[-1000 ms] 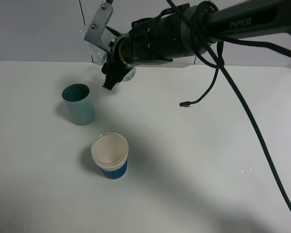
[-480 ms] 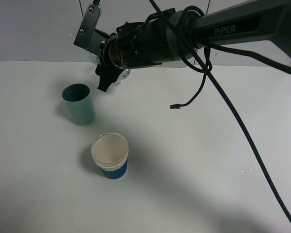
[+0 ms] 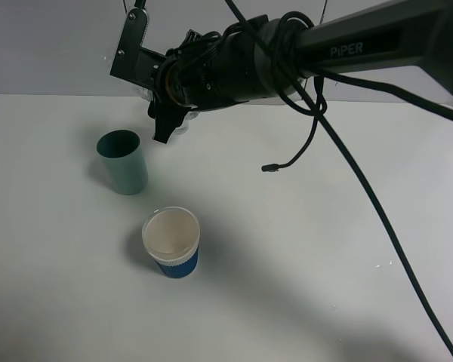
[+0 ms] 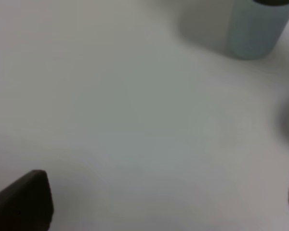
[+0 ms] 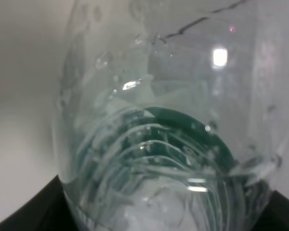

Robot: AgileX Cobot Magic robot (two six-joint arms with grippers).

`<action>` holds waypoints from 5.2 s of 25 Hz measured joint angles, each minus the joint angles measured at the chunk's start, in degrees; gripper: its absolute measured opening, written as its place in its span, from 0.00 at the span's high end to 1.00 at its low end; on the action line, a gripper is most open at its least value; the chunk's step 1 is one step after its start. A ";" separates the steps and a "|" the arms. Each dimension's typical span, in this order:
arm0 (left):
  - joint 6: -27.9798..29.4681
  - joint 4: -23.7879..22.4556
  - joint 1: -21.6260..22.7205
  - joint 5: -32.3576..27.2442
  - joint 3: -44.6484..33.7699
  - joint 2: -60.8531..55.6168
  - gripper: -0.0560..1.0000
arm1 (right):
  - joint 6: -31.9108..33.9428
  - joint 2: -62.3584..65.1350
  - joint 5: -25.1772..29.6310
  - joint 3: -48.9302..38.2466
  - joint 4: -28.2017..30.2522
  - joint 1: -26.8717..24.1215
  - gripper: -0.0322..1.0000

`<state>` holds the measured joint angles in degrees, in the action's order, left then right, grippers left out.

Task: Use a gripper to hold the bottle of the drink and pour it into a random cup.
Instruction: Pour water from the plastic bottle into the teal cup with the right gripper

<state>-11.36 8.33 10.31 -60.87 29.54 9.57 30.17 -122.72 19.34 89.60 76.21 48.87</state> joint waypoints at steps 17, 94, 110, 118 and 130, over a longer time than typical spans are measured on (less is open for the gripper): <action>0.00 -0.10 0.00 0.00 0.00 0.00 0.01 | 5.02 -3.48 2.70 2.22 4.94 0.29 0.41; 0.00 -0.33 0.00 0.00 0.00 0.00 0.01 | -23.08 -5.72 6.41 1.77 11.14 2.01 0.41; 0.00 -0.33 0.00 0.00 0.00 0.00 0.01 | -26.07 -5.61 6.72 1.62 11.58 1.83 0.41; 0.00 -0.33 0.00 0.00 0.00 0.00 0.01 | -28.60 -5.61 7.14 1.62 12.16 1.83 0.41; 0.00 -0.33 0.00 0.00 0.00 0.00 0.01 | -30.17 -5.61 7.21 1.62 13.61 1.83 0.41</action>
<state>-11.36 8.00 10.31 -60.87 29.54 9.57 0.00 -128.33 26.55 91.22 89.83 50.70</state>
